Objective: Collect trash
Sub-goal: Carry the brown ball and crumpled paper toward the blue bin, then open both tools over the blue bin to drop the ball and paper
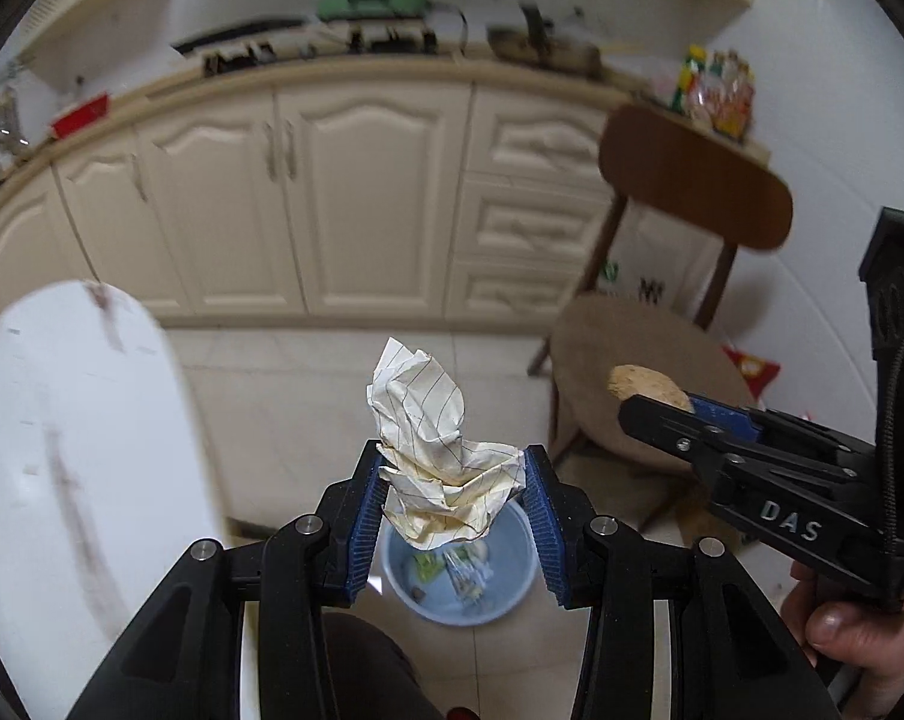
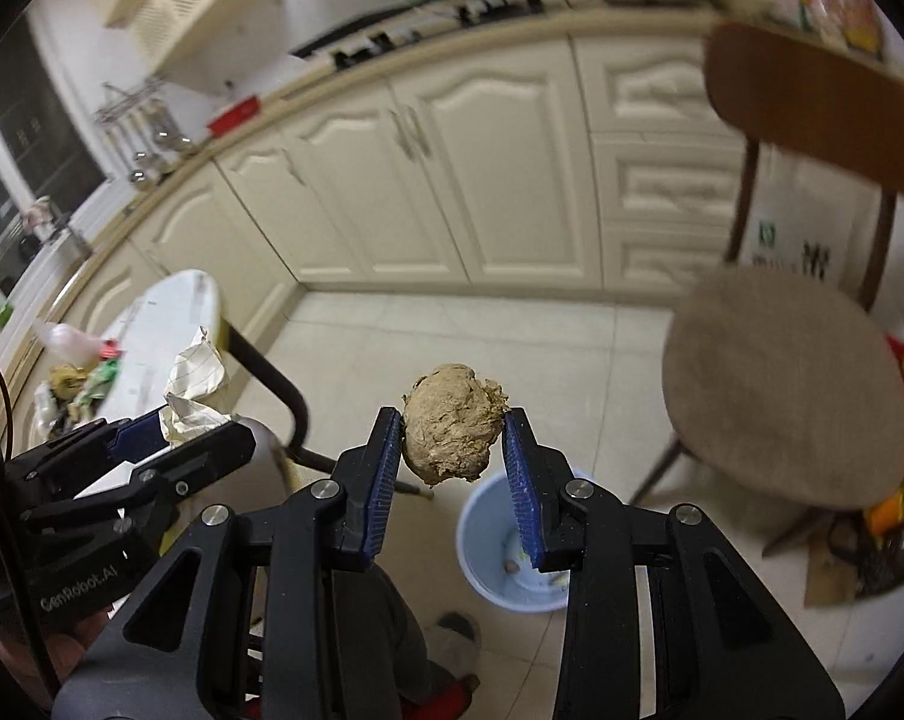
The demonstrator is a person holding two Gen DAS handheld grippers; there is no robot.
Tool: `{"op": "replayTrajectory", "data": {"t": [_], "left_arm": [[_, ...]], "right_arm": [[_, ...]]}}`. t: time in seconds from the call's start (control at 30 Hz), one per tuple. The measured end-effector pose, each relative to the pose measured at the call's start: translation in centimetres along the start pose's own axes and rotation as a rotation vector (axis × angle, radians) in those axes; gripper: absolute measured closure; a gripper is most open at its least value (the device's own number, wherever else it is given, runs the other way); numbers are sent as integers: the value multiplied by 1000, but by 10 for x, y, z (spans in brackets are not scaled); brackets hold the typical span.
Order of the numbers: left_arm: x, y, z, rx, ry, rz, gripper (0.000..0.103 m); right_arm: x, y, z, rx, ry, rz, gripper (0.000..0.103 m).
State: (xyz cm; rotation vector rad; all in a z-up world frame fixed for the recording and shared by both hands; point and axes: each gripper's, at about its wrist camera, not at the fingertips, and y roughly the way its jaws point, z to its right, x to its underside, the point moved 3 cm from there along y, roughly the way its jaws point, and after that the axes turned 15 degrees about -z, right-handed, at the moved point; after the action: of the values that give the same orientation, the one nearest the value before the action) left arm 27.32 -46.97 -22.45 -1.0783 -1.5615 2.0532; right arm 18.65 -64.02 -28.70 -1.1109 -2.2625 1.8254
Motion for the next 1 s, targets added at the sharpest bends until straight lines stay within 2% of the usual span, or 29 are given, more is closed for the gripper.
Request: {"op": "replayTrajectory", "data": {"t": [0.23,0.37,0.53,0.6,0.7,0.77,0.8,0.87,0.93,1.0], "left_arm": [[-60,83,1,17,-5,-179,62],[-94,128,1,3,-16,-270,60],[-121,162,7,-14,-12,-333,55],[-125,166,7,-28,-13,-337,53],[-129,169,10,-52,-14,-329,43],[-128,166,12,-88,-9,-311,33],[-128,162,14,-99,-5,-301,30],[-130,158,14,-124,-6,-288,17],[-136,154,15,-152,-8,-273,14],[-135,151,21,-167,-4,-270,14]], "right_arm": [[14,71,58,-27,123,-146,71],[19,100,73,-57,165,-200,71],[24,124,82,-69,197,-251,68],[27,129,85,-69,209,-264,62],[29,132,90,-66,230,-273,46],[30,132,96,-53,252,-271,27],[30,131,99,-45,268,-267,21],[31,126,105,-35,307,-253,6],[32,120,109,-18,329,-239,0],[31,114,108,0,331,-228,0]]}}
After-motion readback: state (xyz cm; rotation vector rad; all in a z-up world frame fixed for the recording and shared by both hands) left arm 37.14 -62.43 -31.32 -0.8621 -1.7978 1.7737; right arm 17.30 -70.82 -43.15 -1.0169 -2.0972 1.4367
